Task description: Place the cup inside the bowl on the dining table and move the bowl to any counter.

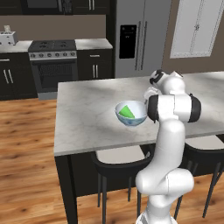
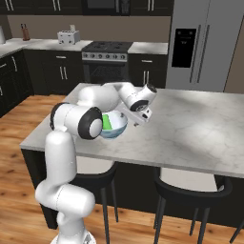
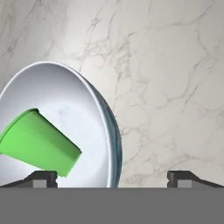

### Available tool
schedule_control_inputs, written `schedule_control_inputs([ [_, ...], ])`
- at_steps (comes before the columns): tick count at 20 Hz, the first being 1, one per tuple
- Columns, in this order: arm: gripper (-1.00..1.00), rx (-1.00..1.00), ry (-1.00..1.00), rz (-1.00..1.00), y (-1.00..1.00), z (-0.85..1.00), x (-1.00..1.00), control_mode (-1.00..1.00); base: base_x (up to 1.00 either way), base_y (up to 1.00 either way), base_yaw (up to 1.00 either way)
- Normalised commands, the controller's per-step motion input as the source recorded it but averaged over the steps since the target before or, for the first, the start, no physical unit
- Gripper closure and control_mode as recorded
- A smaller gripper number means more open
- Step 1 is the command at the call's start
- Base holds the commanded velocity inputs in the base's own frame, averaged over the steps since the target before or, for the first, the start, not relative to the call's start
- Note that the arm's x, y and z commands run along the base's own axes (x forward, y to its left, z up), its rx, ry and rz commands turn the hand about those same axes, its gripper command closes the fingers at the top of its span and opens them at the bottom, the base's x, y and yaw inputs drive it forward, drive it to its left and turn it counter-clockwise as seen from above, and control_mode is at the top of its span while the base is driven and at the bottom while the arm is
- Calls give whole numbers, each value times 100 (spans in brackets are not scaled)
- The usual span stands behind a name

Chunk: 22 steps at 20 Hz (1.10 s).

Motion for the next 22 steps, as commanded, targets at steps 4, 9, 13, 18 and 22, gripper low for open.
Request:
schedule_control_inputs([
  [4,-100,2,0,0,19,-5,0,-100,0,0,0],
  [9,-100,1,0,0,16,-18,0,-100,0,0,0],
  [13,-100,0,0,0,3,-27,0,-100,0,0,0],
  [18,-100,0,0,0,1,-16,0,-100,0,0,0],
  [22,-100,0,0,0,8,-10,0,-100,0,0,0],
])
